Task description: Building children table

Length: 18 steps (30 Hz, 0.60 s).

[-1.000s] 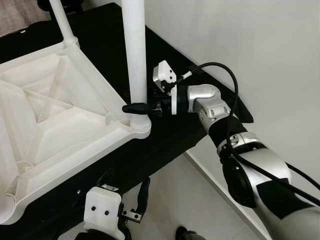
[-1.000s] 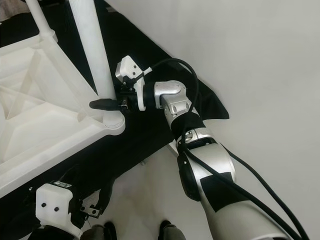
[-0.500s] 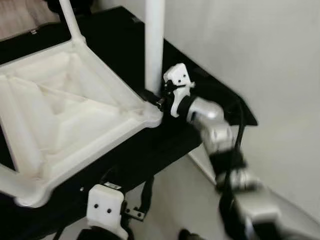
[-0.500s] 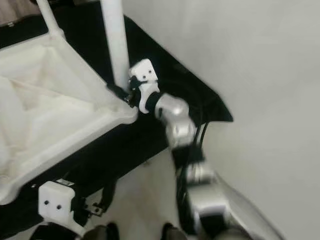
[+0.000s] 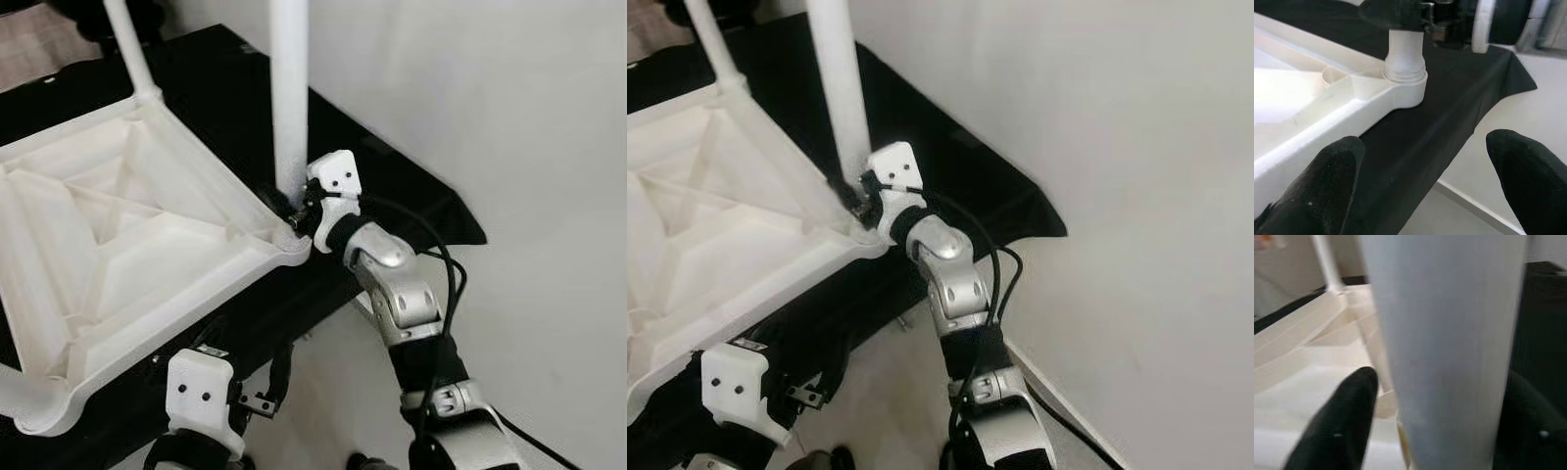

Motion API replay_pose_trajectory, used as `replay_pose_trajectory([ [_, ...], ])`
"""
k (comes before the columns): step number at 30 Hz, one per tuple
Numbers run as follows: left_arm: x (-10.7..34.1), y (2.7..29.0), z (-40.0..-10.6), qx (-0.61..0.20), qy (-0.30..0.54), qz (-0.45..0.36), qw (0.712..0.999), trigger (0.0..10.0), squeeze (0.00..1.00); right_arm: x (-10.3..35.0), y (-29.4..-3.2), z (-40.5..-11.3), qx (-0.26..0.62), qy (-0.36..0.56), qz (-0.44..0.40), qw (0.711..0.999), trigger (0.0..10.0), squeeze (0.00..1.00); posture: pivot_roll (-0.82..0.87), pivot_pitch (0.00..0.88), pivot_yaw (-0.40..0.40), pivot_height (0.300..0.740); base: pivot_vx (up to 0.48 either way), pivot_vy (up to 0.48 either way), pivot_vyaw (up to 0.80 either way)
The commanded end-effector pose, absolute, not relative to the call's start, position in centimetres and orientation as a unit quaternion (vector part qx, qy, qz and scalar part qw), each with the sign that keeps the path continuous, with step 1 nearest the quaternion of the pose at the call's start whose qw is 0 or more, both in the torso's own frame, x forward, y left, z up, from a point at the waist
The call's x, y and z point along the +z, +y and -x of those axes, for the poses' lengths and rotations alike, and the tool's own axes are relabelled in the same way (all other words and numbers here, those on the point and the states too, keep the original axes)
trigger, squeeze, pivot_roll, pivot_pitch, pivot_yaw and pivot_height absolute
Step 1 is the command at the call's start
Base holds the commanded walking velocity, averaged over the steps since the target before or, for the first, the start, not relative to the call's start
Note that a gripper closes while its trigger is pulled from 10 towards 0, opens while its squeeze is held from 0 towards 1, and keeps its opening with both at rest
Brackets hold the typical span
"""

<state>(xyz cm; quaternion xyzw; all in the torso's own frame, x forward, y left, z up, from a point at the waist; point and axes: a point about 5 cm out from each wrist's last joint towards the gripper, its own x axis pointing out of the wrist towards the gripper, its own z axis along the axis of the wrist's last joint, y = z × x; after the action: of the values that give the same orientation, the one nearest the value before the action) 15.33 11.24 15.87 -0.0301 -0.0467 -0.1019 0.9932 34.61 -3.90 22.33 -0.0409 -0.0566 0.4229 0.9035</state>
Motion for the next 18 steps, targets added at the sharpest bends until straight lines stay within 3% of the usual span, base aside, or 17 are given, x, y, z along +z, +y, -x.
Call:
replay_pose_trajectory([
  [1,15.5,11.3,-15.3,-0.099,-0.038,0.034,0.994,10.0,0.00,23.2,-3.2,-34.0,0.466,-0.070,0.058,0.880,10.0,1.00,0.00,0.229,-0.026,0.740,0.000,0.000,0.00],
  [3,15.6,11.2,-15.2,-0.101,-0.038,0.036,0.993,10.0,0.00,24.1,-3.5,-34.4,0.519,-0.087,0.114,0.842,10.0,1.00,0.01,0.233,-0.030,0.740,0.000,0.000,0.00],
  [7,15.6,11.1,-15.2,-0.102,-0.038,0.037,0.993,10.0,0.00,24.6,-3.7,-34.6,0.533,-0.092,0.125,0.832,10.0,1.00,0.01,0.233,-0.030,0.740,0.000,0.000,0.00],
  [8,15.6,11.1,-15.2,-0.102,-0.038,0.037,0.993,10.0,0.00,25.2,-3.8,-34.9,0.561,-0.101,0.140,0.810,10.0,0.00,0.01,0.234,-0.029,0.740,0.000,0.000,0.00],
  [9,15.6,11.1,-15.1,-0.103,-0.037,0.037,0.993,10.0,0.00,26.0,-3.8,-35.1,0.605,-0.107,0.167,0.771,10.0,0.00,0.03,0.244,-0.020,0.740,0.000,0.000,0.00],
  [10,15.6,11.1,-15.1,-0.103,-0.037,0.037,0.993,10.0,0.00,26.0,-3.8,-35.1,0.605,-0.107,0.167,0.771,10.0,0.00,0.03,0.244,-0.020,0.740,0.000,0.000,0.00],
  [11,15.7,11.0,-14.9,-0.105,-0.036,0.037,0.993,10.0,0.00,26.7,-4.0,-35.4,0.643,-0.104,0.189,0.735,10.0,0.00,0.05,0.247,-0.023,0.740,0.000,0.000,0.00],
  [12,15.7,11.0,-14.9,-0.105,-0.036,0.037,0.993,10.0,0.00,26.7,-4.0,-35.4,0.643,-0.104,0.189,0.735,10.0,0.00,0.05,0.247,-0.023,0.740,0.000,0.000,0.00],
  [13,15.7,11.0,-14.8,-0.106,-0.035,0.037,0.993,10.0,0.00,27.3,-4.1,-35.5,0.666,-0.100,0.202,0.711,10.0,0.00,0.05,0.247,-0.023,0.740,0.000,0.000,0.00],
  [18,15.8,10.9,-14.6,-0.106,-0.034,0.037,0.993,10.0,0.00,28.4,-4.1,-36.1,0.677,-0.093,0.192,0.705,10.0,0.00,0.06,0.259,-0.030,0.740,0.000,0.000,0.00],
])
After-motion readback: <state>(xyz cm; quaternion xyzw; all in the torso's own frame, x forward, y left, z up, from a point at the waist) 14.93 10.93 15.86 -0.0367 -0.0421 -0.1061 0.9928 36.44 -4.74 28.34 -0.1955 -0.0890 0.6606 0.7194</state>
